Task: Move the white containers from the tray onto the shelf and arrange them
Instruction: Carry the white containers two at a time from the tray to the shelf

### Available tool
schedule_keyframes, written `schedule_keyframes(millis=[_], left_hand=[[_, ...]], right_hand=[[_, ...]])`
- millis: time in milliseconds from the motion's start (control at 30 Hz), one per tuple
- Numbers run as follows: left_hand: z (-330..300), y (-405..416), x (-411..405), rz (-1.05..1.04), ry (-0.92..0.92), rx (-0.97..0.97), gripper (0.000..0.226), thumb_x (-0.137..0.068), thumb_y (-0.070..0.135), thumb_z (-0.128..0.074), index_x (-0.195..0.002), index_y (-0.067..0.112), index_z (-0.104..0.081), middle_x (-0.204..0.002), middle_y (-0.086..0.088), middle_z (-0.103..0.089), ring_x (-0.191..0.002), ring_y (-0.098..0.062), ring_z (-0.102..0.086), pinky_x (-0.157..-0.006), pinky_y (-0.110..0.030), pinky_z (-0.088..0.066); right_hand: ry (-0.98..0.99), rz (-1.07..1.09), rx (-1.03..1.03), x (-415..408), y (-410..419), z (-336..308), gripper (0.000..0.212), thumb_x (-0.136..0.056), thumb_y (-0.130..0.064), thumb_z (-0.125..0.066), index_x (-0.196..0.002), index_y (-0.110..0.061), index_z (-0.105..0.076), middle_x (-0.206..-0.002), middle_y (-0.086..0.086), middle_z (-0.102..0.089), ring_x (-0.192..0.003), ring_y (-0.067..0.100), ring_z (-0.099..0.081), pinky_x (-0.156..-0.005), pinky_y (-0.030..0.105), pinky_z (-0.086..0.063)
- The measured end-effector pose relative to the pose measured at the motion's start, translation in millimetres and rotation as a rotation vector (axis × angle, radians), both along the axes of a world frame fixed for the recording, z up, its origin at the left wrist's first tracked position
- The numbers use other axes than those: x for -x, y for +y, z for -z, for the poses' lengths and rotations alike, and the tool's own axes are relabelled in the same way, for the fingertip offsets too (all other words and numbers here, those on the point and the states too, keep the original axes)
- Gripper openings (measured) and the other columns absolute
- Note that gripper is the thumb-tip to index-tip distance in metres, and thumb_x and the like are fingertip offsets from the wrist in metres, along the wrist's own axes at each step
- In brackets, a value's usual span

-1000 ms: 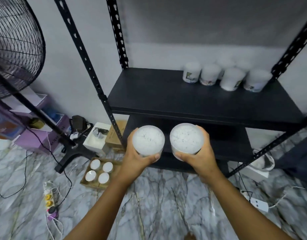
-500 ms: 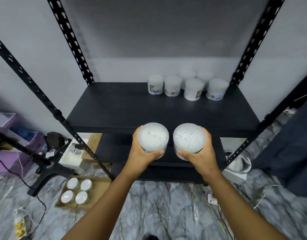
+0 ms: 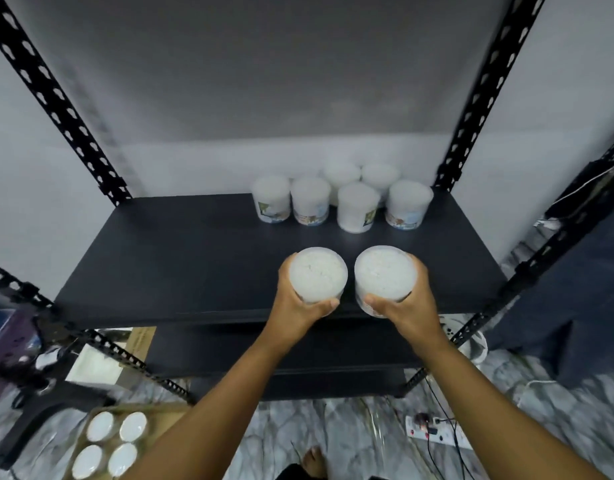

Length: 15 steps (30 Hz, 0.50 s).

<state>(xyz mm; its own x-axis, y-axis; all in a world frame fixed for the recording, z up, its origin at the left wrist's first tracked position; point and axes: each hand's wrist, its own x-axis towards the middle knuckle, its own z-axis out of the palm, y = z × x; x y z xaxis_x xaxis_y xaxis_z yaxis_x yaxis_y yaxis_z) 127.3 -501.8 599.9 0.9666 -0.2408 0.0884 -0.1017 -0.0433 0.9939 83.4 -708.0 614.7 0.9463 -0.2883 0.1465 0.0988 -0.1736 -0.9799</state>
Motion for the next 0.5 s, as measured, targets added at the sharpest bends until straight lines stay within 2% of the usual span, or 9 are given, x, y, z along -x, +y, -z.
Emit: schedule_keyframes(millis=[100, 200, 300, 367, 500], left_hand=[[7, -11, -18, 0.016, -0.002, -0.015, 0.091, -0.070, 0.019, -0.085, -0.137, 0.032, -0.025, -0.130, 0.024, -0.043, -0.118, 0.005, -0.049, -0.079, -0.012, -0.051], [13, -19, -32, 0.007, 0.017, -0.024, 0.092, -0.068, 0.023, -0.086, -0.136, 0.034, -0.026, -0.134, 0.016, -0.042, -0.119, 0.004, -0.049, -0.081, -0.013, -0.050], [17, -27, -42, 0.010, 0.033, -0.011, 0.089, -0.067, 0.022, -0.087, -0.133, 0.037, -0.029, -0.134, 0.011, -0.044, -0.117, 0.002, -0.051, -0.078, -0.016, -0.052], [19, -32, -47, 0.008, 0.037, 0.002, 0.087, -0.066, 0.025, -0.087, -0.130, 0.040, -0.031, -0.132, 0.012, -0.046, -0.116, 0.002, -0.052, -0.076, -0.015, -0.053], [19, -41, -58, -0.018, 0.025, -0.016, 0.084, -0.061, 0.034, -0.087, -0.127, 0.043, -0.036, -0.130, 0.015, -0.049, -0.117, 0.000, -0.052, -0.081, -0.014, -0.050]], right_hand=[[0.011, 0.018, -0.013, -18, -8, 6, 0.086, -0.051, -0.039, -0.087, -0.121, -0.050, -0.038, -0.122, -0.024, -0.047, -0.108, -0.012, -0.051, -0.069, 0.014, -0.053], [0.016, 0.043, -0.005, -33, -17, 14, 0.090, -0.050, -0.041, -0.086, -0.125, -0.040, -0.037, -0.121, -0.023, -0.047, -0.105, -0.016, -0.050, -0.071, 0.007, -0.048], [0.043, 0.045, -0.029, -45, -24, 23, 0.093, -0.047, -0.043, -0.085, -0.127, -0.036, -0.038, -0.119, -0.021, -0.050, -0.104, -0.014, -0.052, -0.069, 0.008, -0.049], [0.059, 0.046, -0.049, -53, -28, 29, 0.094, -0.048, -0.040, -0.086, -0.128, -0.035, -0.038, -0.119, -0.019, -0.051, -0.104, -0.012, -0.054, -0.069, 0.010, -0.051], [0.083, 0.028, -0.011, -73, -39, 36, 0.091, -0.058, -0.021, -0.090, -0.128, -0.035, -0.034, -0.120, -0.020, -0.050, -0.109, -0.005, -0.053, -0.073, 0.014, -0.051]])
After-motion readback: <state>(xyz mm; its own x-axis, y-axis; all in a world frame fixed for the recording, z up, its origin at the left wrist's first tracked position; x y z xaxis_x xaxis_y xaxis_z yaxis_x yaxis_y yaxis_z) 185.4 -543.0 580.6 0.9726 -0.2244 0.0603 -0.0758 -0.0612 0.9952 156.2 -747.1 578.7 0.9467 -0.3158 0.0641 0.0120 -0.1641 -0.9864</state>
